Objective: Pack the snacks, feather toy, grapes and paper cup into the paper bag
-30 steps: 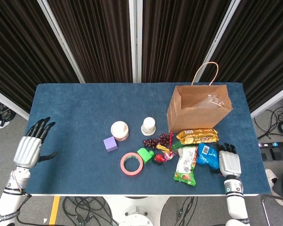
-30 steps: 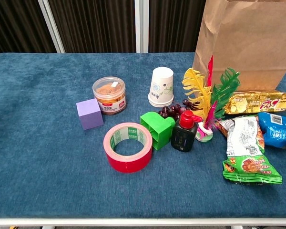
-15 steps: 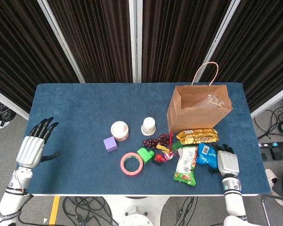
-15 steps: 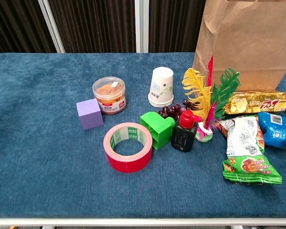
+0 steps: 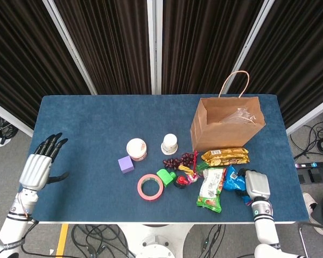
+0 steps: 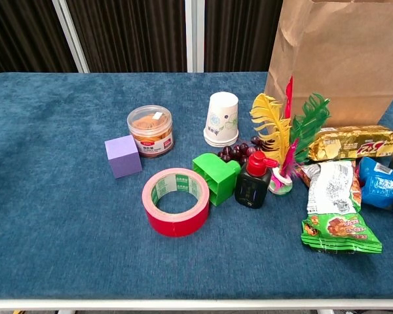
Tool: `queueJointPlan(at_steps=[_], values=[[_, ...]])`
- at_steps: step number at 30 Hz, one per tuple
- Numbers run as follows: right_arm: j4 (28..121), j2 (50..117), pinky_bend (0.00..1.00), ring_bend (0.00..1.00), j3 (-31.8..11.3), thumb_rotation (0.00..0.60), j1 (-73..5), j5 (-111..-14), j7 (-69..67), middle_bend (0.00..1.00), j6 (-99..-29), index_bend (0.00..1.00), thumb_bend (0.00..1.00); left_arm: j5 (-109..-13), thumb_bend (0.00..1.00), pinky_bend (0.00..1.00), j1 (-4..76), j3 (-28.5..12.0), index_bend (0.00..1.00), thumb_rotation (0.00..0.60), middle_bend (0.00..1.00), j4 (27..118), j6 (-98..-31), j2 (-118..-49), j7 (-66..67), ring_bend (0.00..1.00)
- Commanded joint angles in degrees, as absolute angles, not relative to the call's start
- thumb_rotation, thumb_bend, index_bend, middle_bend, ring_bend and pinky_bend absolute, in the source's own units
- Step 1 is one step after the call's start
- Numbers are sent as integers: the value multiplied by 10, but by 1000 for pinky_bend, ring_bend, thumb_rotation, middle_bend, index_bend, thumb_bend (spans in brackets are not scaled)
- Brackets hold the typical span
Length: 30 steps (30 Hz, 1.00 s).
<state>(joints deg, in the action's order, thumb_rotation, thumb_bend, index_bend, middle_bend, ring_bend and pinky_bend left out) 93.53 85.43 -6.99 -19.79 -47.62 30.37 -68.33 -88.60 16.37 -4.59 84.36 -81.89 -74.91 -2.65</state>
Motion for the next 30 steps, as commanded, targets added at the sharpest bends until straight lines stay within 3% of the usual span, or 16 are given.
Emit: queueJointPlan(at_steps=[1,8,21,30], values=[[940,852,550,421,-69,600,-196,-480,302,504,-691,617,203,-887,142,183,164,-47,161,600,136,843,-820,-750,-27,52],[999,815,587,453,-67,600,-184,-523,298,532,-734,659,271,-885,142,183,167,-49,161,600,136,848,-819,-748,-25,52],[1191,661,589,454,-86,600,-145,-692,289,530,-869,665,291,-886,142,183,170,-49,161,600,136,857,-816,-743,-25,52],[1239,586,589,454,-175,600,-199,-711,241,530,-835,669,291,-888,145,183,179,-51,161,600,136,867,-805,-739,-30,52]])
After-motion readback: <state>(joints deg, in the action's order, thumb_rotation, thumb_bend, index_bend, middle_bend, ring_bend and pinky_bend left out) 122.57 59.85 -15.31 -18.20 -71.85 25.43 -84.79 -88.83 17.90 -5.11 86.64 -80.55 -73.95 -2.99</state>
